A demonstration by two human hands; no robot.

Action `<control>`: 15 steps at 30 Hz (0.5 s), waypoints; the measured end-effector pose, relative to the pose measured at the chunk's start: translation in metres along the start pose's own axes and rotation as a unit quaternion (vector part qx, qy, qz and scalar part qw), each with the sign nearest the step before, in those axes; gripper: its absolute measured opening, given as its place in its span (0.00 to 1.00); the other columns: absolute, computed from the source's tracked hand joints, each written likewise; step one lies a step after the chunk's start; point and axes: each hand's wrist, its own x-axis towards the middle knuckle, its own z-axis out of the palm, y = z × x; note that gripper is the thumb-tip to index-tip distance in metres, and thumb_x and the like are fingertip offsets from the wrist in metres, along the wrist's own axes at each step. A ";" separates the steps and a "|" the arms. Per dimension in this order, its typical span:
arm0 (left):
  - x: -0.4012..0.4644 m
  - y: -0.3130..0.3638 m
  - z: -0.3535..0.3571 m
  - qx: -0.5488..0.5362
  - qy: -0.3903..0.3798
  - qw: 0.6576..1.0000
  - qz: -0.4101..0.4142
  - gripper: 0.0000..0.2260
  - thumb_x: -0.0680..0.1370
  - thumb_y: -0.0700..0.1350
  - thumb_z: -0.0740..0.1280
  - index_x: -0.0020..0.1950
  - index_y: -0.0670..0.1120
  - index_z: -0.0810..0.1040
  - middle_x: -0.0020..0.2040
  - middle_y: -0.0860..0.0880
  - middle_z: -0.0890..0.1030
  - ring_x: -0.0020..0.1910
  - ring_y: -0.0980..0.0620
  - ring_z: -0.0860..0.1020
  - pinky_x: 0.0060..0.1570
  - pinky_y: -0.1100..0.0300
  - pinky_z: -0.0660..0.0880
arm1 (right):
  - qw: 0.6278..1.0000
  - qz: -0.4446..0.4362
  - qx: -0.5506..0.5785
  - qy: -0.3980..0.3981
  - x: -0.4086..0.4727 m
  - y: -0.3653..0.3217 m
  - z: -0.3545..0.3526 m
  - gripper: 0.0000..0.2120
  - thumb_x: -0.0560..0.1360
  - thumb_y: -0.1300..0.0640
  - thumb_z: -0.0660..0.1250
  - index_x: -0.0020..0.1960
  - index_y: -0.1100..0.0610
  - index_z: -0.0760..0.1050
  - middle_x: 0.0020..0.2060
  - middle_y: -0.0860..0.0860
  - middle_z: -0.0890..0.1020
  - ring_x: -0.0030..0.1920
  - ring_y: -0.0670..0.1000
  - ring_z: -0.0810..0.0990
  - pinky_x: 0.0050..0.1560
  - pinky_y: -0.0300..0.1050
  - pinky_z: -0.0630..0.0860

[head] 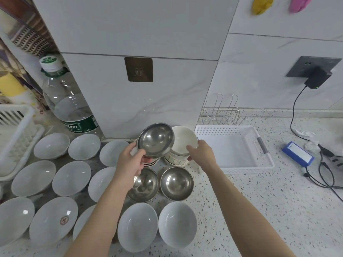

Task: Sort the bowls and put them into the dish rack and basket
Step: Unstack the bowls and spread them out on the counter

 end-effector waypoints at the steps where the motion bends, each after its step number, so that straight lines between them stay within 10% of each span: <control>1: -0.004 -0.004 -0.007 -0.009 0.006 1.000 -0.004 0.14 0.79 0.38 0.66 0.62 0.51 0.77 0.32 0.43 0.83 0.28 0.54 0.73 0.18 0.67 0.60 | 1.000 0.003 -0.008 0.001 0.001 -0.002 0.002 0.21 0.74 0.55 0.61 0.65 0.58 0.68 0.31 0.49 0.83 0.35 0.45 0.78 0.34 0.43 0.70; 15: -0.042 -0.037 -0.060 -0.038 0.015 0.999 -0.025 0.13 0.78 0.41 0.67 0.58 0.56 0.79 0.31 0.43 0.83 0.25 0.54 0.64 0.18 0.67 0.59 | 0.988 0.016 0.142 0.051 -0.022 -0.015 -0.003 0.25 0.74 0.66 0.54 0.71 0.59 0.67 0.31 0.57 0.79 0.25 0.45 0.74 0.24 0.38 0.65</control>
